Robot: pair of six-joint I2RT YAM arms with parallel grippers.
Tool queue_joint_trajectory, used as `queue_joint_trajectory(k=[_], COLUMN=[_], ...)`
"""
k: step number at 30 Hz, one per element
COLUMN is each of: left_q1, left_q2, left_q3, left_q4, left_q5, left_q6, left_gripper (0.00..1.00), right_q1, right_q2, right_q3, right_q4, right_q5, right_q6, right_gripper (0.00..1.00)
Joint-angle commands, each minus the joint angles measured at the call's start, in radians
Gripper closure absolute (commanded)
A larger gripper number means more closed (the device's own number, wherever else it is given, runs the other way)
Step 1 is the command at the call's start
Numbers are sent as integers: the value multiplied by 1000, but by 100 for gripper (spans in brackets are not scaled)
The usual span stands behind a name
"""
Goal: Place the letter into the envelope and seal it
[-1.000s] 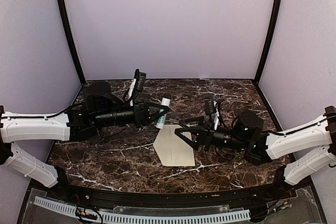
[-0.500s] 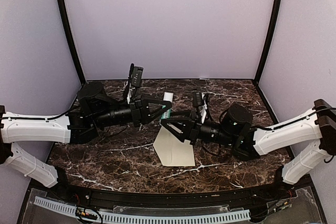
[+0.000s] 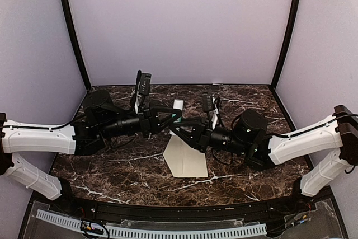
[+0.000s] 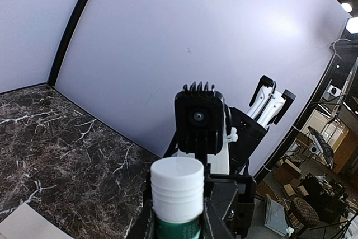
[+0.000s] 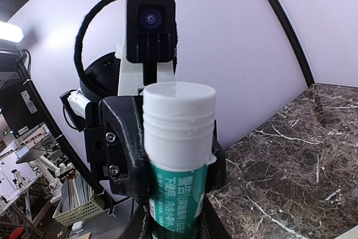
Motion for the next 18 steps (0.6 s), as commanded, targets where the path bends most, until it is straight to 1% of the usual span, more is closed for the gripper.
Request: queue_joint_trajectory(k=[1, 3, 4, 5, 6, 7, 8, 10, 11, 15, 18], left_q1=[-13, -14, -14, -13, -13, -13, -13, -14, -14, -13, -13], left_q2=[-36, -53, -60, -80, -91, -117, -143, -177, -187, -224, -218], left_q3=[-18, -21, -22, -23, -24, -26, -29, -29, -30, -33, -19], left_q4=[12, -27, -68, -89, -138, -162, -205, -262, -275, -310, -333], left_q5=[2, 9, 12, 14, 12, 12, 17, 33, 40, 96, 121], left_q6=[10, 38, 63, 75, 101, 112, 137, 168, 175, 191, 198], left_gripper=[99, 88, 74, 66, 51, 45, 33, 26, 24, 22, 24], right_q1=[6, 6, 6, 5, 6, 6, 5, 5, 5, 6, 9], right_q2=[-21, -45, -61, -77, -95, -112, -127, -148, -154, -160, -147], right_q3=[15, 18, 24, 29, 33, 35, 36, 46, 54, 77, 108], right_q4=[-45, -109, -161, -214, -270, -322, -363, -443, -477, -552, -600], right_q5=[17, -3, -19, -36, -49, -64, -79, -127, -161, -298, -343], right_q6=[-42, -74, -100, -125, -153, -180, -200, -240, -262, -311, -335], right_gripper=[100, 100, 100, 100, 100, 100, 100, 100, 100, 100, 100])
